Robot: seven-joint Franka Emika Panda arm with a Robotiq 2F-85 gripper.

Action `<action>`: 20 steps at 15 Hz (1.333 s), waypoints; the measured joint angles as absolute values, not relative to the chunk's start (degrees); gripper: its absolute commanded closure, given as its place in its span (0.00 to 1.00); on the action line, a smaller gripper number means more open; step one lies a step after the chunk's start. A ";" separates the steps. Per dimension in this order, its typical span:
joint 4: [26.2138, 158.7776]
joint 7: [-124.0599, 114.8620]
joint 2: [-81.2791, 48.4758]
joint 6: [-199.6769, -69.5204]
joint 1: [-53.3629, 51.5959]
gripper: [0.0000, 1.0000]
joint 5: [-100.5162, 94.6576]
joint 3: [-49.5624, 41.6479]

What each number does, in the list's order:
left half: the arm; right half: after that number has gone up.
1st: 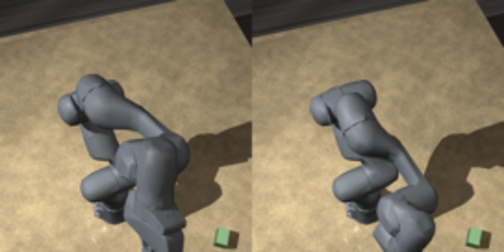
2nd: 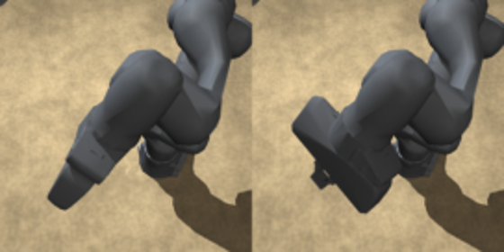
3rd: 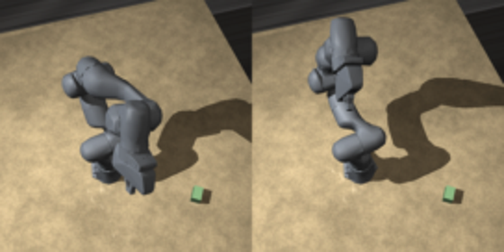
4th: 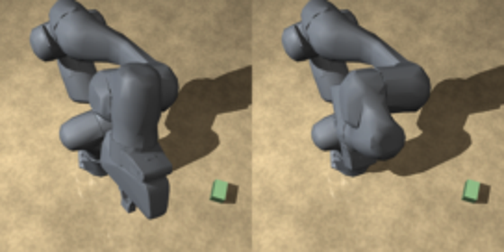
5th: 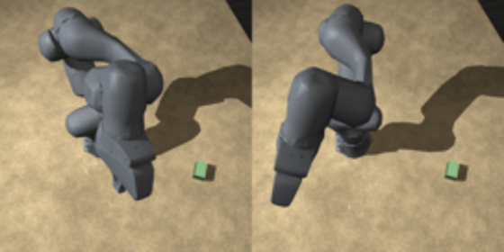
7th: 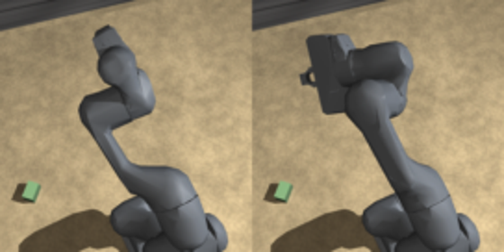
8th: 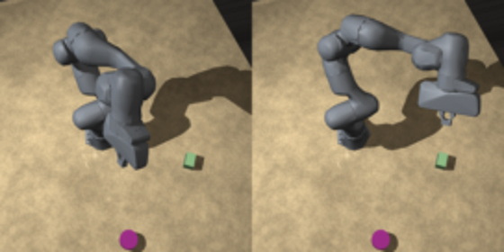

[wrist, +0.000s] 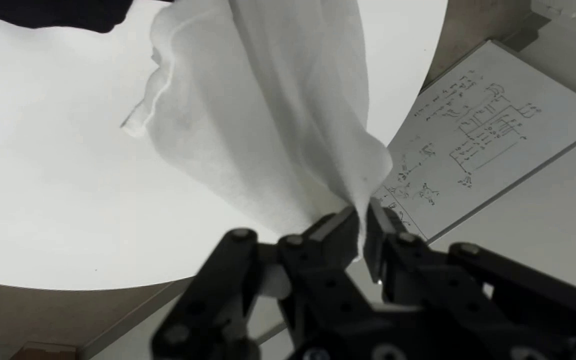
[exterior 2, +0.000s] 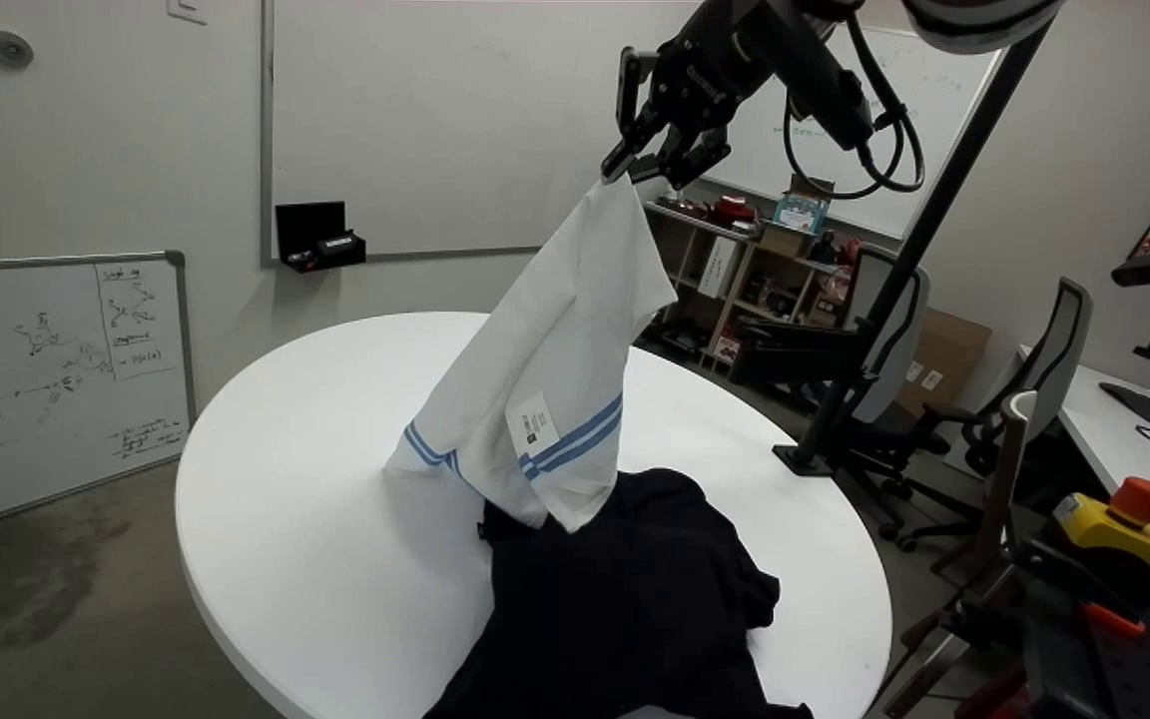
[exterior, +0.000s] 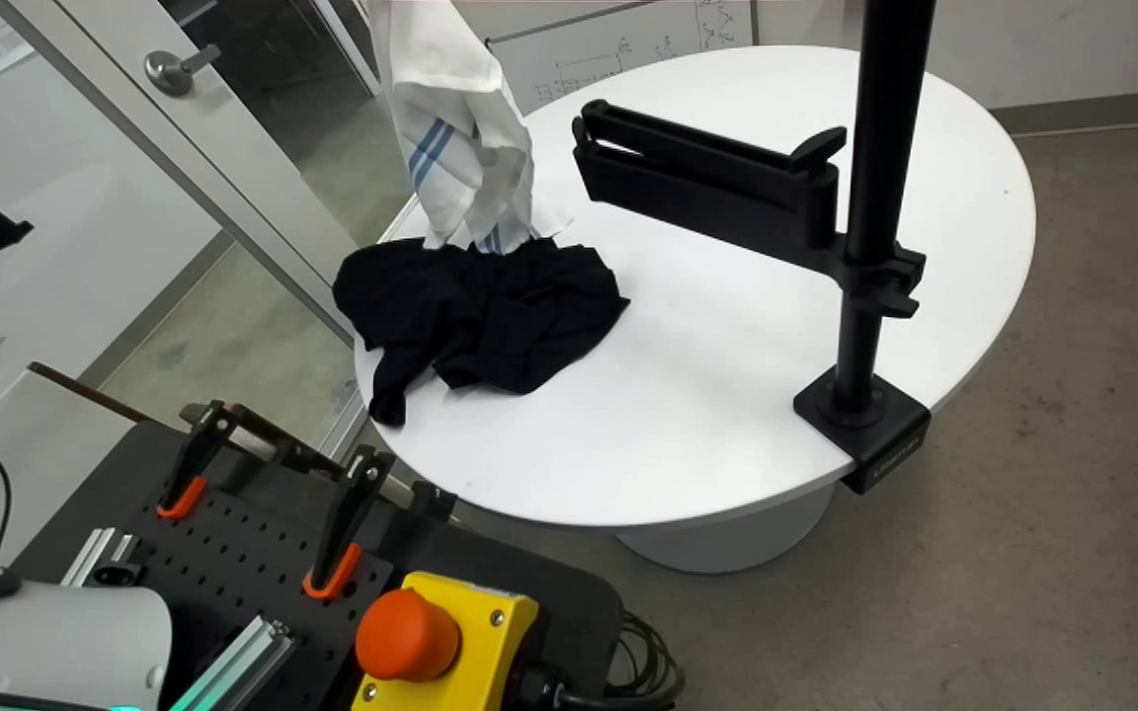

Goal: Put the white towel on the table

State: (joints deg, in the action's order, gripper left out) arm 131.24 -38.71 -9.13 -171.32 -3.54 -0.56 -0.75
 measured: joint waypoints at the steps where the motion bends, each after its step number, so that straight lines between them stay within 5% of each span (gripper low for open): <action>1: 130.36 -40.29 -10.37 -171.32 -4.12 0.78 -2.77 -1.59; 11: 126.76 -47.67 -17.06 -171.23 -10.79 0.04 -10.50 -7.06; 20: 127.41 -46.96 -16.97 -170.42 -8.95 0.00 -7.08 -3.10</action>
State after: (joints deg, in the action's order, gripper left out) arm 127.41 -46.96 -16.97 -170.42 -8.95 -7.08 -3.10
